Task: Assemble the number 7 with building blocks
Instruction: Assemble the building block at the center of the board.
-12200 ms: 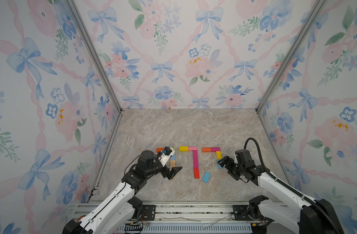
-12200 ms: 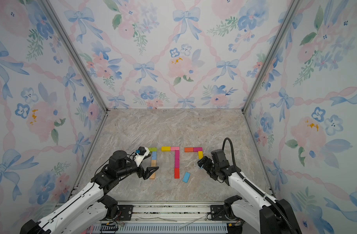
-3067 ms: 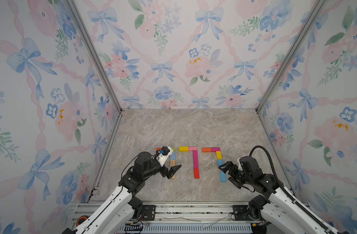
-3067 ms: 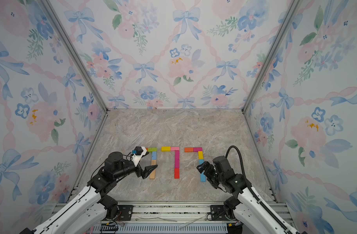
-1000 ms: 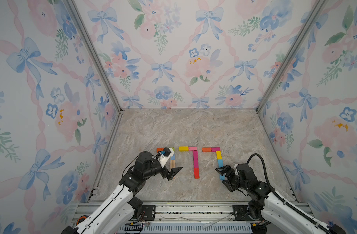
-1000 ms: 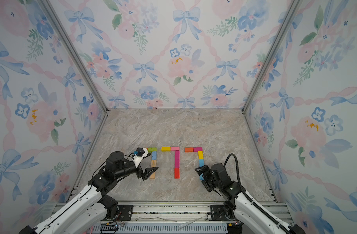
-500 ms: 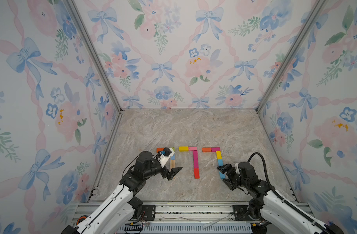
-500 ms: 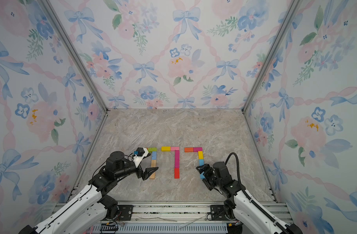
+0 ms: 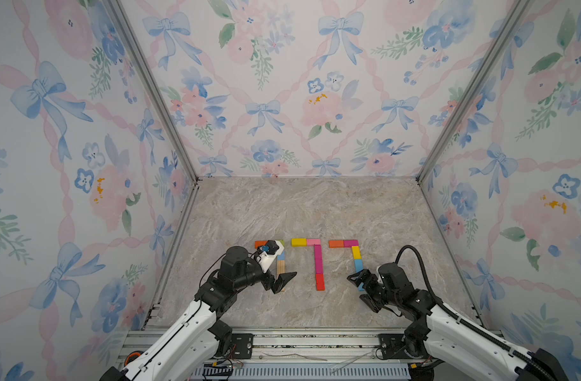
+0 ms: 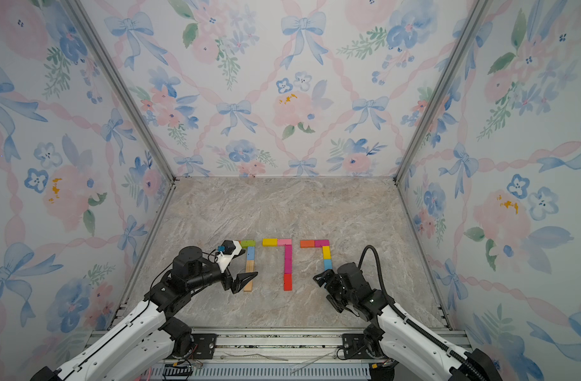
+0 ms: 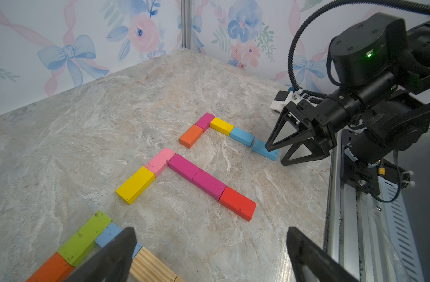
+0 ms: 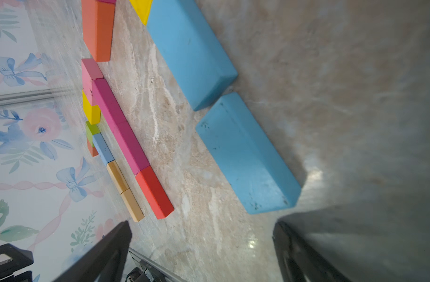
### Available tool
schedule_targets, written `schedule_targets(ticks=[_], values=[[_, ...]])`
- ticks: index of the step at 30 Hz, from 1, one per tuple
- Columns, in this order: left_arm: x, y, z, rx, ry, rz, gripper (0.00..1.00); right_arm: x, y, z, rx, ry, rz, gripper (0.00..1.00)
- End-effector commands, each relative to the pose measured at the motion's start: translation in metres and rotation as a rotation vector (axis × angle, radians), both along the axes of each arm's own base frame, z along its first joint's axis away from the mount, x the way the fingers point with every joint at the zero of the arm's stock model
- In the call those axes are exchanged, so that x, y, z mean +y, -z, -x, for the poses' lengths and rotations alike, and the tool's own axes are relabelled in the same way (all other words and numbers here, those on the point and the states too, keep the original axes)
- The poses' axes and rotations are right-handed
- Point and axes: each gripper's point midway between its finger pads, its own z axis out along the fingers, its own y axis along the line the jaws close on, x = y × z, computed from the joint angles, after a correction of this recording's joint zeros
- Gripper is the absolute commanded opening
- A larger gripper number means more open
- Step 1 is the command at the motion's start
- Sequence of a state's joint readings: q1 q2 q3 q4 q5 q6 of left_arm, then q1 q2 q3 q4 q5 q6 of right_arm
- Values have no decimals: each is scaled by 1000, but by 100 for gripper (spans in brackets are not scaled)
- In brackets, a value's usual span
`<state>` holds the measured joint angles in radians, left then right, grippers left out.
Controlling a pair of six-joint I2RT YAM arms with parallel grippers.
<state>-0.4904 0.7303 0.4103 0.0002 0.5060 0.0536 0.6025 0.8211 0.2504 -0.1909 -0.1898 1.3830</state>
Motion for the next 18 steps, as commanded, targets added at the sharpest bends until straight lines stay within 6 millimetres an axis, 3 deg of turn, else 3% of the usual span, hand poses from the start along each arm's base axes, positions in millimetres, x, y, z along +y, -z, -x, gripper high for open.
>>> schedule_targets(ticks=[1,7,12,18], values=[[0,2,2,-11,15,-11,98,4,1,-3,8,-12,24,93],[0,1,2,-16,13,-9,98,18,-7,-14,11,-102,86,93],[1,-1,2,-22,10,-8,98,17,3,-19,38,-120,106,93],[0,0,3,-20,13,-9,98,12,-2,-26,36,-119,104,92]])
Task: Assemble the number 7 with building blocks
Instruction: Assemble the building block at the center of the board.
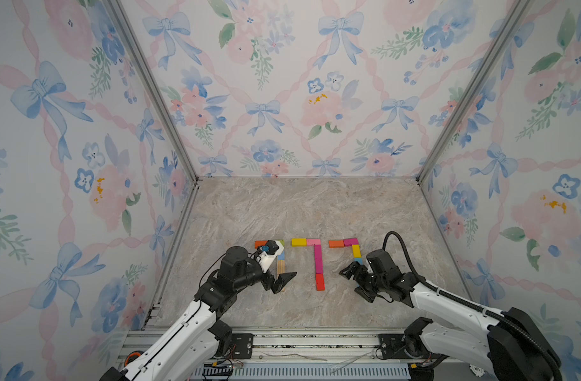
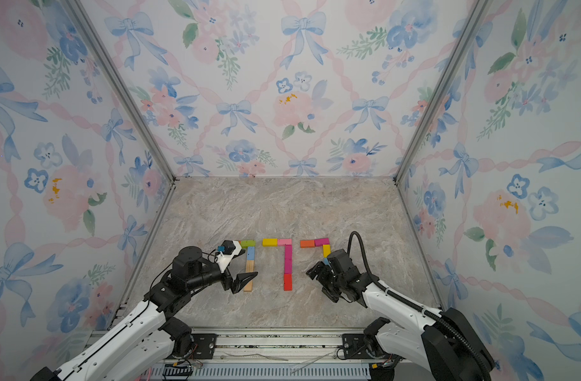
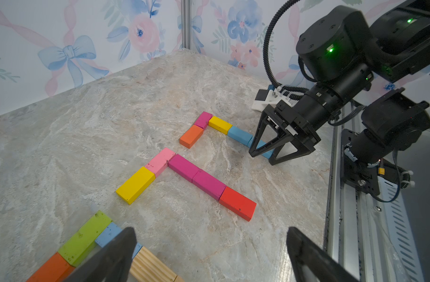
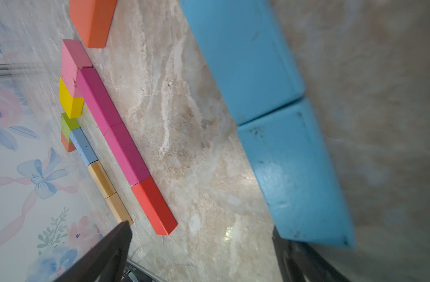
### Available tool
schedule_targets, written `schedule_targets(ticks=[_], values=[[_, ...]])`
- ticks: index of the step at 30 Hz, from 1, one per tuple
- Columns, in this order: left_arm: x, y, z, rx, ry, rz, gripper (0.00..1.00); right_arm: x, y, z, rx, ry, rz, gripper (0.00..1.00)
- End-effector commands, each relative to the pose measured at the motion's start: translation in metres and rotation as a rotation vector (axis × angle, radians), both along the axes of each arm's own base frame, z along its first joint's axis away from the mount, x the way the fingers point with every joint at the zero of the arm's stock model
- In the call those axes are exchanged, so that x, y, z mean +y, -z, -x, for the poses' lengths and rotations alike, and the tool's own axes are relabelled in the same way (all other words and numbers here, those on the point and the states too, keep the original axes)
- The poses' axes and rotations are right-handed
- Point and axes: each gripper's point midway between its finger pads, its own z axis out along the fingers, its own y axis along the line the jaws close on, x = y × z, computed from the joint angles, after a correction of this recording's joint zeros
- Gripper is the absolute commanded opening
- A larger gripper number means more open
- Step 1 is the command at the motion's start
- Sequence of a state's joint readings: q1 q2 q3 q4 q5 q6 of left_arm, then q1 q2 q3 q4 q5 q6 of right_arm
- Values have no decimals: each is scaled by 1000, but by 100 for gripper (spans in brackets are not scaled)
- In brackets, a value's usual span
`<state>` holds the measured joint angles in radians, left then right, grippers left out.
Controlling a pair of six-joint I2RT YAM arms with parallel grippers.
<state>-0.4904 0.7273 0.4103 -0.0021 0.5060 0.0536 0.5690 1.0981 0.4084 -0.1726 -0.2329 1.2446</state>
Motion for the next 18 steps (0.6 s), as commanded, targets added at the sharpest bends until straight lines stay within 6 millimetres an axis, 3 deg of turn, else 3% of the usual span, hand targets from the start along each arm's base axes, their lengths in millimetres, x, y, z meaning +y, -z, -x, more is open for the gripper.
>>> schedule_targets(ticks=[1,11,15,18], values=[[0,0,2,-20,12,-10,98,-2,-3,0,3,-23,20,92],[0,0,2,-18,14,-8,98,-15,-12,15,0,11,-7,94],[1,-1,1,-25,6,-10,98,-21,-39,11,-40,8,-2,94],[2,-3,1,-34,-1,-8,98,-37,-63,2,-83,3,34,96]])
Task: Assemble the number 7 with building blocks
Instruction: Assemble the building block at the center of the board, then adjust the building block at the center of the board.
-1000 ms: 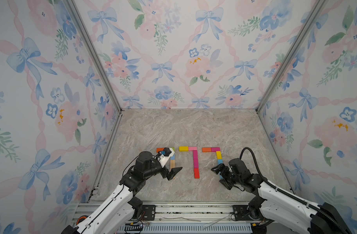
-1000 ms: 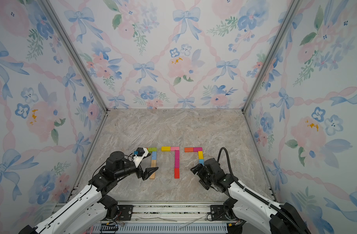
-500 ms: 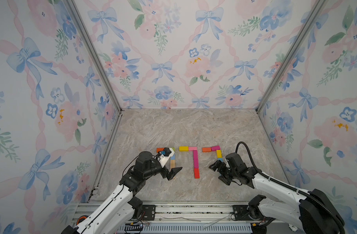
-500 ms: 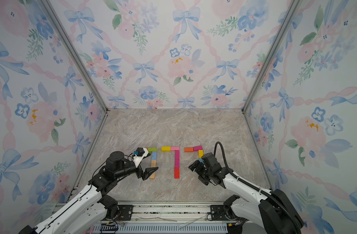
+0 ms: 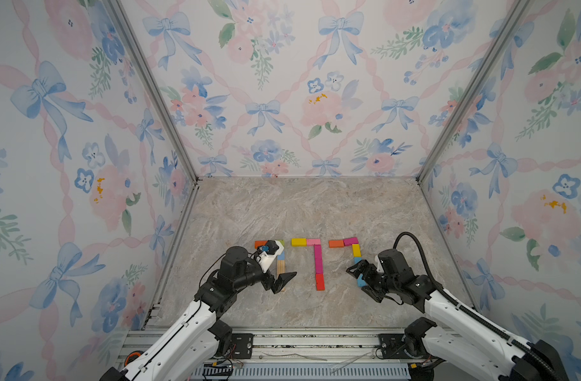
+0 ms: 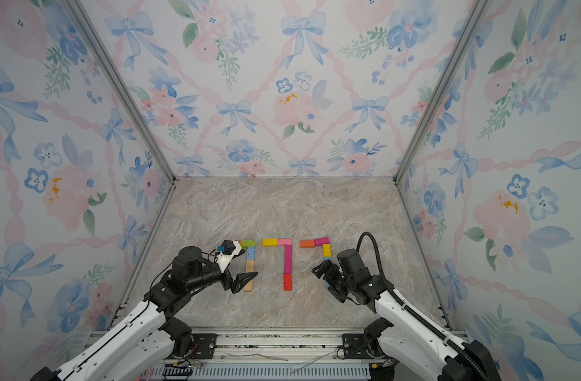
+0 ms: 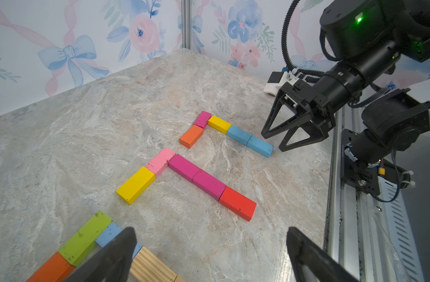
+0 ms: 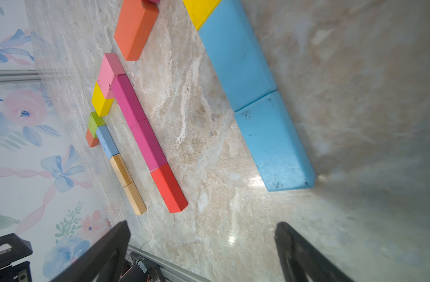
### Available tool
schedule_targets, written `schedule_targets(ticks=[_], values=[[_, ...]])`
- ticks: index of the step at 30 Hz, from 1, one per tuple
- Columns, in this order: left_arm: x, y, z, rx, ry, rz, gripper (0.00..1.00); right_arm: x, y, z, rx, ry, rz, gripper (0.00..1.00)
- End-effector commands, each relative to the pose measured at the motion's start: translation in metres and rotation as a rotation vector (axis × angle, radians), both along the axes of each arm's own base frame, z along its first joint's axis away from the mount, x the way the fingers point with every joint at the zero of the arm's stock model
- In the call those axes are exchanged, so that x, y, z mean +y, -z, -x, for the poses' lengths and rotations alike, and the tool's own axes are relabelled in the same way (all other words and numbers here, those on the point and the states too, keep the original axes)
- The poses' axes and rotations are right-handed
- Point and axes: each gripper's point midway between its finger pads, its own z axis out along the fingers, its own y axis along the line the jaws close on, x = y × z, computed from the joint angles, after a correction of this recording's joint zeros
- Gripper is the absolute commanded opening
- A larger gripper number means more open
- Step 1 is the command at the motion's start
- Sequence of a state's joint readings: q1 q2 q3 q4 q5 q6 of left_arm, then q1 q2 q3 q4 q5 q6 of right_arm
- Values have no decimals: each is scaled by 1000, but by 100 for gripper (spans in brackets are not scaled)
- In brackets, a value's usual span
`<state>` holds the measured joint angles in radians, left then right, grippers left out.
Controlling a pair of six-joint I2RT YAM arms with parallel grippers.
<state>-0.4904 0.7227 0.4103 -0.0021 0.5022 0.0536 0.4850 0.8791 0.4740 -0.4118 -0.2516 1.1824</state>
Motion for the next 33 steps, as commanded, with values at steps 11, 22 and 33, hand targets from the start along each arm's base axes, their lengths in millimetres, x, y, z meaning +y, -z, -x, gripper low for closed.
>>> schedule_targets(ticks=[11,22,33], values=[[3,1,-1,-24,-13,-18,98,-35,-38,-116,-104,-262,141,98],[4,5,-3,-14,-23,-34,98,-3,-11,-223,-144,-446,103,95],[5,5,-4,-18,-29,-38,98,20,32,-234,-20,-493,92,94]])
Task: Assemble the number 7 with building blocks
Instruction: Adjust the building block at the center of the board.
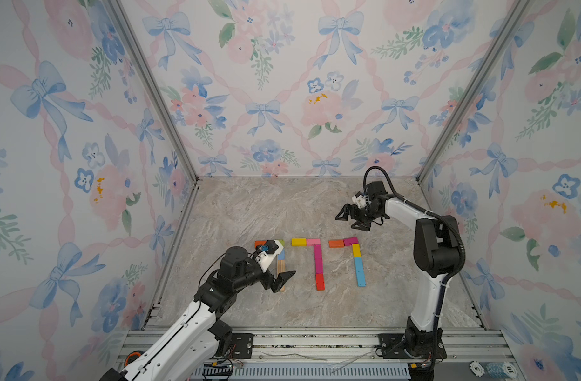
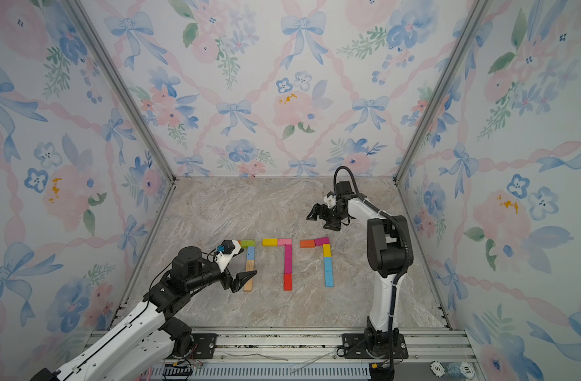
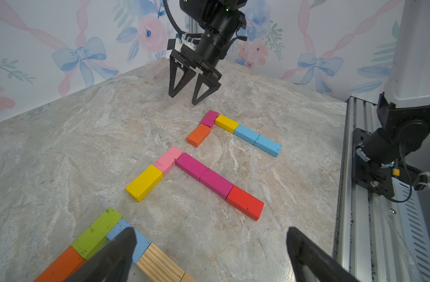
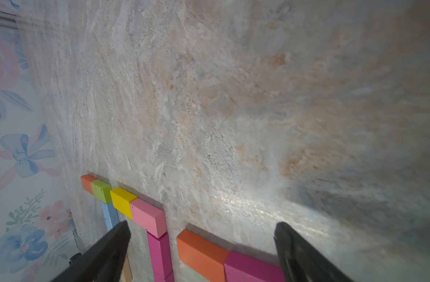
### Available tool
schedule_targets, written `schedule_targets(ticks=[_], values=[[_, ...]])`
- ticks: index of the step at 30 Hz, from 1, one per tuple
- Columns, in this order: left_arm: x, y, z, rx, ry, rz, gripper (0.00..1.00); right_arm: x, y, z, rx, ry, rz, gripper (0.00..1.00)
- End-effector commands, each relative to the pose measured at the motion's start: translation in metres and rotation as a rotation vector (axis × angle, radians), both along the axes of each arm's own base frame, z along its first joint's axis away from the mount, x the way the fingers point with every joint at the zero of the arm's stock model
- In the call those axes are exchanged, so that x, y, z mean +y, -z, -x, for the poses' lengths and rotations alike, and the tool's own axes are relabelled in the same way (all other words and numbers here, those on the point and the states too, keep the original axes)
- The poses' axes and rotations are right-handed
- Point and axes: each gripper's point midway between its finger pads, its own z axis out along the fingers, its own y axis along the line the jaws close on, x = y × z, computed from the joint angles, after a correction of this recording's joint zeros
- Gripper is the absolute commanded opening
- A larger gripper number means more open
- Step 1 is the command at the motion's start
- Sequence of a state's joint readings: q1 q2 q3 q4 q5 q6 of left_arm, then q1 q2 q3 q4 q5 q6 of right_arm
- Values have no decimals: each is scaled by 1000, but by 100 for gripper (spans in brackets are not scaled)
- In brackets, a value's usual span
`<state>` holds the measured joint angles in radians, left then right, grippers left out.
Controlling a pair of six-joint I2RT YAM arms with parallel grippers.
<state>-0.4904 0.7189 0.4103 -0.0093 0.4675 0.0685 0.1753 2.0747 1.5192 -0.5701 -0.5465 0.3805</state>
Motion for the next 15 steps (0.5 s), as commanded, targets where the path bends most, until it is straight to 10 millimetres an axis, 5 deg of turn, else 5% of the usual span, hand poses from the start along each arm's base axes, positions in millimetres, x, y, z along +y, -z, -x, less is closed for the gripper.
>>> schedule_targets(ticks=[1,15], values=[[1,4,0,-3,-2,-16,98,6,6,8,46,-22,-5,94],[0,4,2,1,7,-15,98,-4,30,33,114,0,13,94]])
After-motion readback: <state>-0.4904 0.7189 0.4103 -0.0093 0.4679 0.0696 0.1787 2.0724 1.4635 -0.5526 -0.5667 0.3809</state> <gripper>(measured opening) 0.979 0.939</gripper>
